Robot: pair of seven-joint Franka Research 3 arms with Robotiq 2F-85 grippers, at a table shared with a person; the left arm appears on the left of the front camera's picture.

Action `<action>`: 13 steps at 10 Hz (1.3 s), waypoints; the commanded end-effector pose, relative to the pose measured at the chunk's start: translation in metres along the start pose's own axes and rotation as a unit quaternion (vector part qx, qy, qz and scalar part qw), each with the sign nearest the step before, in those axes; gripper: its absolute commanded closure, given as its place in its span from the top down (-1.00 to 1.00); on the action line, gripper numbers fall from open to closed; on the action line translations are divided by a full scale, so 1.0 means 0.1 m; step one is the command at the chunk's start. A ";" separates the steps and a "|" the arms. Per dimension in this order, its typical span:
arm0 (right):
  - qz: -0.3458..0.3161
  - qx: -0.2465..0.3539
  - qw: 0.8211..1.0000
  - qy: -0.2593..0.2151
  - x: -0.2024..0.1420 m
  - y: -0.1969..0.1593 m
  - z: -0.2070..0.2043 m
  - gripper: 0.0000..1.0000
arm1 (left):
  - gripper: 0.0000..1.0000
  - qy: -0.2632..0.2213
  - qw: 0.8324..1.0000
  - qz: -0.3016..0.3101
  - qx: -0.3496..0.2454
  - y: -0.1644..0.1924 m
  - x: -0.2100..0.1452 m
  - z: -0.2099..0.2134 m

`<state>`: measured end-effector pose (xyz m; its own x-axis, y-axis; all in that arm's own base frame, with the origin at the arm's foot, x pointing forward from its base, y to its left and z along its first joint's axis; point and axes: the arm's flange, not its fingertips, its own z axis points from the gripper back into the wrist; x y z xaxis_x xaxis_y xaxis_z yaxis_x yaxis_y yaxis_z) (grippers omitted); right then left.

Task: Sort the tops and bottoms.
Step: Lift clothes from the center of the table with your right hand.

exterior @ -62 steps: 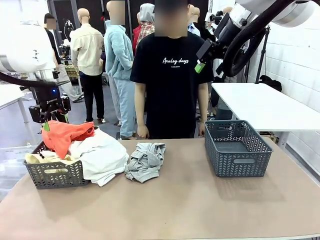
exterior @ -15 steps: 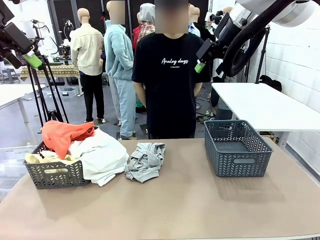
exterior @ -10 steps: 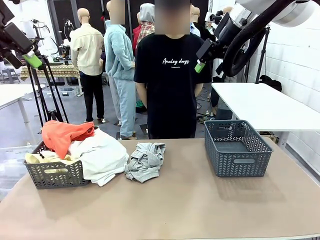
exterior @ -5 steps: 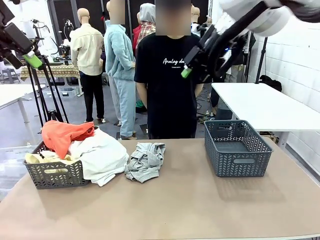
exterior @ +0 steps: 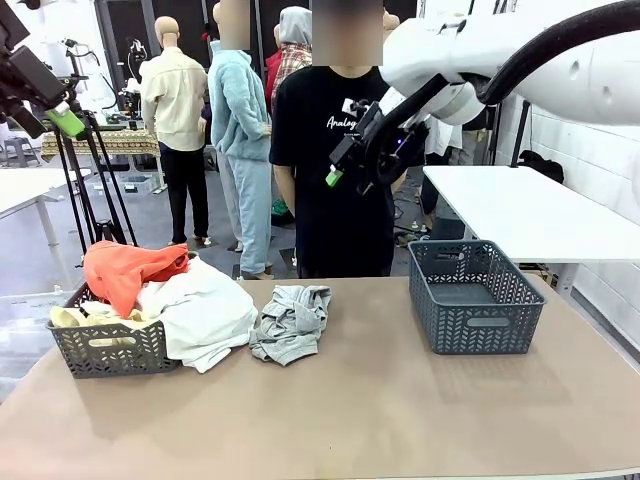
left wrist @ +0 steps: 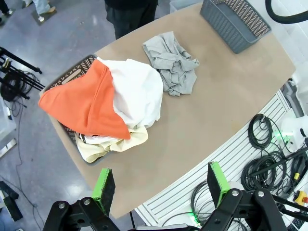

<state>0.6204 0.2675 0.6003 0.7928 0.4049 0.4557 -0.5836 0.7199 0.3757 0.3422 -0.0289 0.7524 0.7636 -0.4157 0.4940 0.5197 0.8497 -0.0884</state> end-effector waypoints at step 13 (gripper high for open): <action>0.054 -0.118 0.976 0.176 0.14 0.50 -2.03 1.00 | 1.00 -0.002 1.000 0.004 0.002 0.00 0.00 0.02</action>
<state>0.6393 0.4256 0.4444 0.7664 0.6339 0.1041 -0.6423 0.7542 0.1363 0.3423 -0.0284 0.7525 0.7640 -0.4148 0.4942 0.5191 0.8501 -0.0888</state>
